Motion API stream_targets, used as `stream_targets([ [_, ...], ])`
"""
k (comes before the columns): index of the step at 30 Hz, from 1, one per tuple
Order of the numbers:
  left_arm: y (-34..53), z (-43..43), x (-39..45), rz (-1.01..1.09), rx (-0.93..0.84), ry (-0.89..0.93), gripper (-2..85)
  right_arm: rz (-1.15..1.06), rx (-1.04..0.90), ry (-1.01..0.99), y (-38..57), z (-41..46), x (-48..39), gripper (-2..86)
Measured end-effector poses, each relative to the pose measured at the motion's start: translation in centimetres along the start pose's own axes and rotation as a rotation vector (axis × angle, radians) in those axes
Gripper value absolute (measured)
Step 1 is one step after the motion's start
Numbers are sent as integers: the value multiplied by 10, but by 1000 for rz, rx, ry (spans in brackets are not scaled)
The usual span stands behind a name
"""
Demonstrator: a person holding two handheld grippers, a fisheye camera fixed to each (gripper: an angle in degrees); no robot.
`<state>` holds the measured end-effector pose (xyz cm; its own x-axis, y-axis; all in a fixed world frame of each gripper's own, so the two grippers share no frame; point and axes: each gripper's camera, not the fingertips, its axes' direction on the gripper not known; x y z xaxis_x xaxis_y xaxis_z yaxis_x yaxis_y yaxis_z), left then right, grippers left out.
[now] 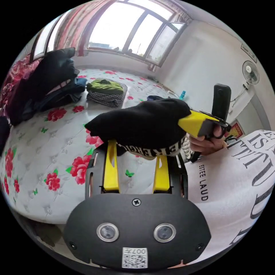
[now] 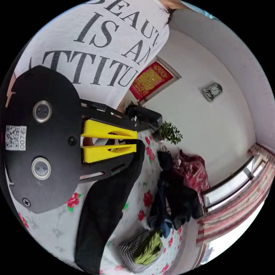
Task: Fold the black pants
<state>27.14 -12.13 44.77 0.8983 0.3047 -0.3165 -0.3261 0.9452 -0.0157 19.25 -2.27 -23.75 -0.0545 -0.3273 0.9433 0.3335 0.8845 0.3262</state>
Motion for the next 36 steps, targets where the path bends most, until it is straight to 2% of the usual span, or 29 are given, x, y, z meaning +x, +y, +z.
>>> stream_targets([
  [2,42,-36,-26,-68,54,-116,86,-107,-105,-40,-18,63,-43,15],
  [6,109,-82,-77,-267,88,-232,11,-178,-170,37,-22,114,-70,26],
  [8,153,-109,-117,-460,89,-295,0,-105,-172,112,-11,129,-54,31],
  [11,204,-145,-157,-628,160,-317,-4,84,-185,225,15,135,-2,39],
  [14,235,-173,-187,-709,212,-325,-5,211,-219,395,40,134,43,47],
  [22,246,-197,-250,-694,271,-319,-8,471,-250,662,61,126,168,56],
  [33,237,-171,-331,-659,47,-317,-8,508,-375,878,39,167,303,56],
  [36,235,-173,-358,-696,32,-298,-8,597,-551,872,65,197,352,38],
])
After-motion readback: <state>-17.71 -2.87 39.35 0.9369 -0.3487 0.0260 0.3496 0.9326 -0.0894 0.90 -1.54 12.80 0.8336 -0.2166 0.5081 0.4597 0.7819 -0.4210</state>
